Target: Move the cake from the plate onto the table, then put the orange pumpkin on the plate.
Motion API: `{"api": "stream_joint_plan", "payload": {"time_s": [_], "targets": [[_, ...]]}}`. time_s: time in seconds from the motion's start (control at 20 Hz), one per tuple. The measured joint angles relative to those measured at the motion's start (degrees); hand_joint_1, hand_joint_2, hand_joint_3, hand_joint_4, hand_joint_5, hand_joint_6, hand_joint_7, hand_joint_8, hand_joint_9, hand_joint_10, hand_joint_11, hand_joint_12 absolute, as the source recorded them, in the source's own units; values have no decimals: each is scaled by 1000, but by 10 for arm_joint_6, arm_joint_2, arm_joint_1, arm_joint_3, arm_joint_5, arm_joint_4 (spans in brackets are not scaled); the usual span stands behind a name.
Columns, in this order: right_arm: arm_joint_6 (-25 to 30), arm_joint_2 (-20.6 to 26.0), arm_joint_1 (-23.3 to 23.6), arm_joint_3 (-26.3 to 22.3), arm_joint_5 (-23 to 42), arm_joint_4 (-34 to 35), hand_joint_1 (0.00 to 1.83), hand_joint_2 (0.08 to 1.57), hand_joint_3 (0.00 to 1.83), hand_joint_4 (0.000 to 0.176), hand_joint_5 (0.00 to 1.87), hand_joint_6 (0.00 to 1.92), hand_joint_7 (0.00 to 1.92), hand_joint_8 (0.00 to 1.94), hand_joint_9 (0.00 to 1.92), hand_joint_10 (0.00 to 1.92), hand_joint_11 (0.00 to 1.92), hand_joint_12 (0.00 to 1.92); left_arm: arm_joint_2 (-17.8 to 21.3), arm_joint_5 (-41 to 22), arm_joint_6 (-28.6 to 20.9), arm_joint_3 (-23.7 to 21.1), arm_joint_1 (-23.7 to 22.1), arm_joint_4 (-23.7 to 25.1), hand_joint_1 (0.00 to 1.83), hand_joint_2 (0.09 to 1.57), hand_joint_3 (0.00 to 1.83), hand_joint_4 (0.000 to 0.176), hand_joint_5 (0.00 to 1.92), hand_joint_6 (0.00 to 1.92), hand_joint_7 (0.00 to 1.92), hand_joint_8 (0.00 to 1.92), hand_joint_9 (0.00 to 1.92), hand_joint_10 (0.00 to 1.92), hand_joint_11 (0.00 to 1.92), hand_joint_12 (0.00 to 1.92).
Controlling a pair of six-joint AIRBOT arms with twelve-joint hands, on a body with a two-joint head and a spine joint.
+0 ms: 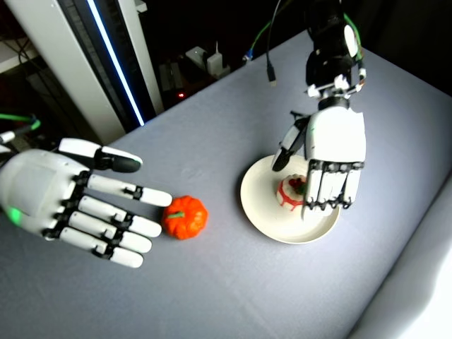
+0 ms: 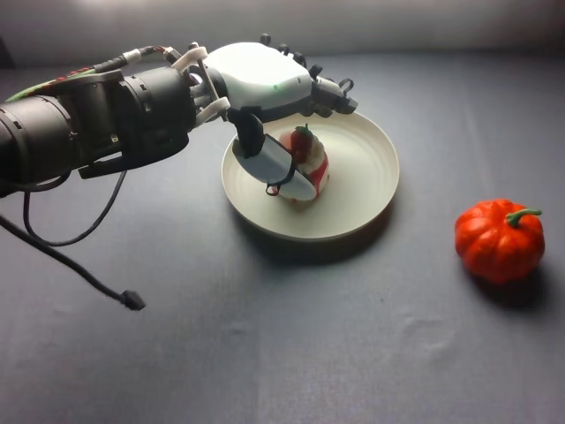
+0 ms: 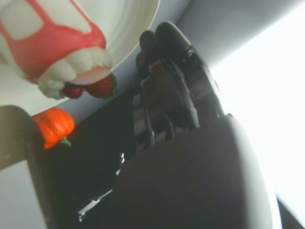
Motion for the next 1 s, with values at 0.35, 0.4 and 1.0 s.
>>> {"api": "stream_joint_plan", "payload": {"time_s": [0.35,0.4,1.0], "targets": [[1,0,0,2,0,-5,533,1162,0,148,0,0,0,0,0,0,0,0,-22,3,0,27,15,-7,776,940,8,0,454,4,599,0,736,5,350,1261],[1,0,0,3,0,-5,525,1152,0,152,0,0,0,0,0,0,0,0,-28,4,0,33,19,-7,776,948,6,0,456,2,589,0,716,0,321,1278],[4,-1,0,5,0,-4,559,1090,0,176,60,11,0,0,0,0,3,1,-45,-11,-4,75,48,-75,1015,953,2,0,735,162,670,1144,681,1235,541,1812]]}}
